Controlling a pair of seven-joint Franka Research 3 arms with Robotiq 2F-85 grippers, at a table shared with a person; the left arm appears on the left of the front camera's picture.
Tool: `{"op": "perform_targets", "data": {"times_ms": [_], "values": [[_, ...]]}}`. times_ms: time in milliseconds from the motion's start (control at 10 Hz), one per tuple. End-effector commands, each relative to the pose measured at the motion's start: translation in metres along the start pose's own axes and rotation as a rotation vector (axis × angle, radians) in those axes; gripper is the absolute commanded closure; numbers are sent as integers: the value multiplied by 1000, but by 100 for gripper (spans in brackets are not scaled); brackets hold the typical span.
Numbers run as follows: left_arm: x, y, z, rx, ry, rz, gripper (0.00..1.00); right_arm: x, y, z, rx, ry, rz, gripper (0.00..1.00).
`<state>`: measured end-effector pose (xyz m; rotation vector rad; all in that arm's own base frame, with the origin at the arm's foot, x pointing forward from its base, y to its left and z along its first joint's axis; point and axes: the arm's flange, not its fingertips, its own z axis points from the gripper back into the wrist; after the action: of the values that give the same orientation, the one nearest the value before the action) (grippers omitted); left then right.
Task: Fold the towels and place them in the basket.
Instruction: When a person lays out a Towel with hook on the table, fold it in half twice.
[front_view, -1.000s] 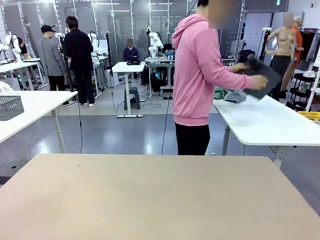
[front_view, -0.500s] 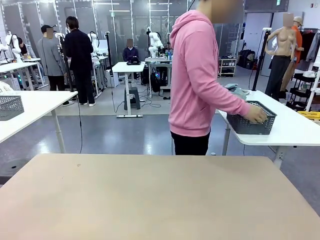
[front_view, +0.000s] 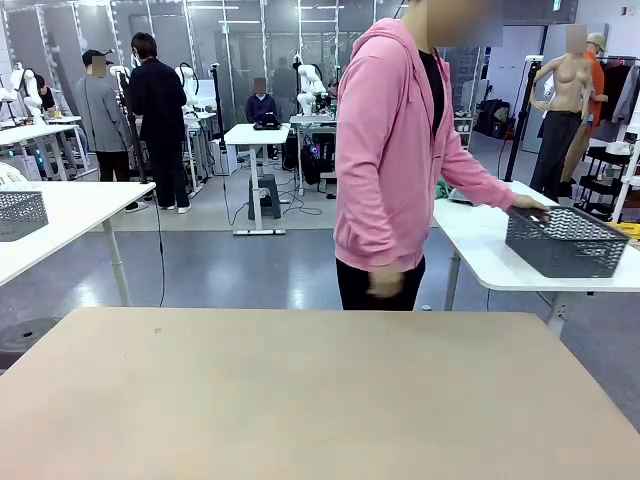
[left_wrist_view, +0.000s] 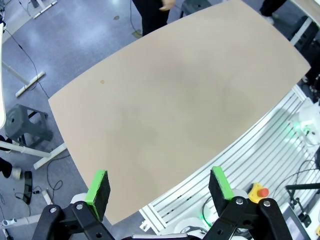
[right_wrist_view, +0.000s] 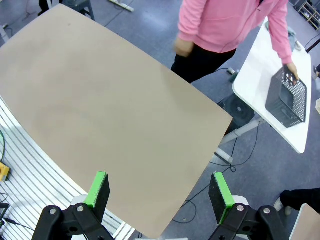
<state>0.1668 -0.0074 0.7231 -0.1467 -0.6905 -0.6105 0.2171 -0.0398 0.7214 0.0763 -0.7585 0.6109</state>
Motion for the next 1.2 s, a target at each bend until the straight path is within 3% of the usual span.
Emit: {"op": "perform_targets", "data": {"times_ms": [0, 1100], "values": [[3, 1, 3, 2, 5, -2, 0, 1, -1, 0, 0, 1, -1, 0], [3, 1, 3, 2, 5, -2, 0, 1, -1, 0, 0, 1, -1, 0]]}}
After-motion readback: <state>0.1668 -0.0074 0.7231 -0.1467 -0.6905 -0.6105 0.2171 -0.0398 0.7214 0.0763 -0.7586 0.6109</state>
